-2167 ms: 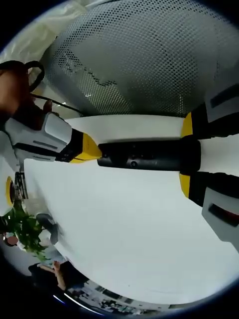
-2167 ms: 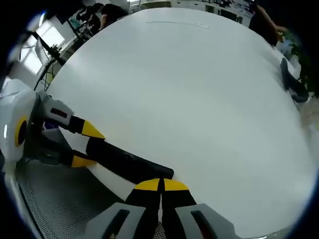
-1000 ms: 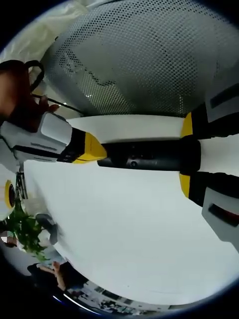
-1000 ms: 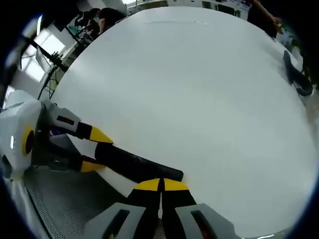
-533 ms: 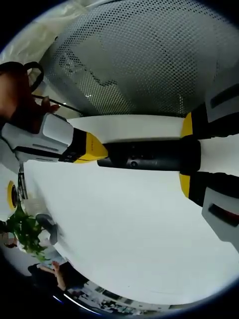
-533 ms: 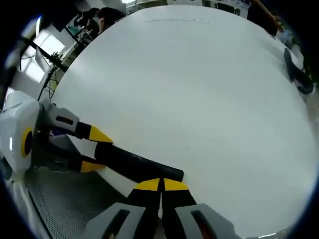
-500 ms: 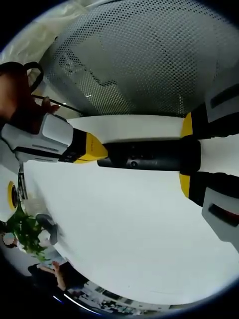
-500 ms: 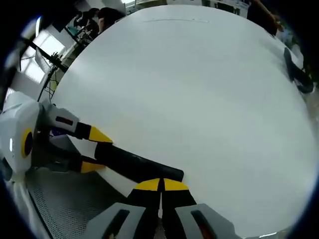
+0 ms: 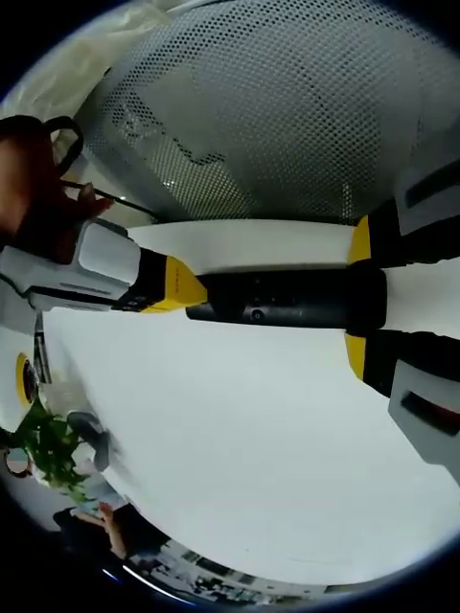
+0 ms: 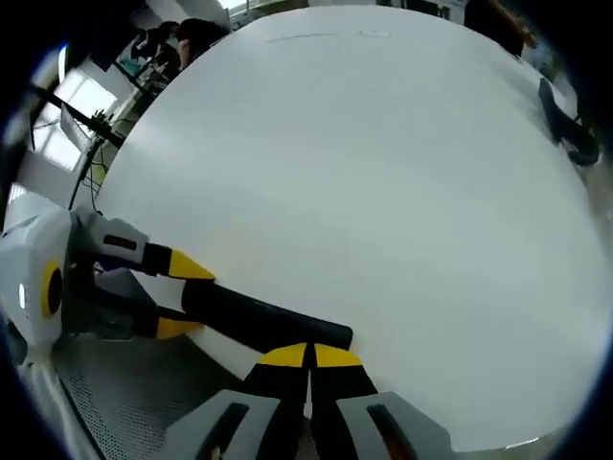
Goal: Press the specified remote control buttons in sequence, fully releasing each button before pressing the next.
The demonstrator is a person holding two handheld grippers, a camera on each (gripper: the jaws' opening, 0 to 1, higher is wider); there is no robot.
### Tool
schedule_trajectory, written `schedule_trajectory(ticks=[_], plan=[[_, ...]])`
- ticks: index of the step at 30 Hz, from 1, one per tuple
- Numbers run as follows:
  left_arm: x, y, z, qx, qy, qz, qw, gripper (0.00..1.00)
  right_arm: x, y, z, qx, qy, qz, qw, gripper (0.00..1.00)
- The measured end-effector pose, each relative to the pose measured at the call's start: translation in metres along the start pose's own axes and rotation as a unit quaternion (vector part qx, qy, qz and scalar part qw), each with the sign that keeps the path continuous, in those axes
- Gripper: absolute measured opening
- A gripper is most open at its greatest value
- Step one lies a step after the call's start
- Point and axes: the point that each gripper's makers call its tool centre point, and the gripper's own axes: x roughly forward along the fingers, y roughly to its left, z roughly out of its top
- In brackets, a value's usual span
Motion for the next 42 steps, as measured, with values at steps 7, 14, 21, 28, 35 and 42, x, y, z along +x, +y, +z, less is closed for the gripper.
schedule_trajectory(ticks=[7, 14, 21, 28, 35, 42], plan=[[-0.0001, 0.0002, 0.0001, -0.002, 0.0, 0.002, 1.0, 0.24, 0.0005, -0.0015, 0.001, -0.001, -0.01, -0.006, 0.9999, 0.0], [-0.0002, 0.0002, 0.0001, -0.003, 0.003, 0.003, 1.0, 0.24, -0.0002, -0.0009, 0.0007, 0.003, -0.019, -0.011, 0.9998, 0.0], [-0.0001, 0.0, 0.0, 0.001, 0.006, 0.002, 1.0, 0.24, -0.0004, -0.0003, 0.0008, -0.011, -0.01, -0.013, 0.9998, 0.0], [-0.0001, -0.0001, -0.0001, 0.001, 0.004, 0.002, 1.0, 0.24, -0.0006, -0.0003, 0.0009, -0.022, -0.003, -0.019, 0.9996, 0.0], [-0.0001, -0.0001, 0.0, 0.001, 0.003, 0.002, 1.0, 0.24, -0.0016, 0.0013, 0.0041, -0.016, -0.01, -0.016, 0.9997, 0.0], [0.0, 0.0, -0.0002, 0.001, 0.002, 0.002, 1.0, 0.24, -0.0019, 0.0081, 0.0095, -0.005, -0.017, 0.003, 0.9998, 0.0]])
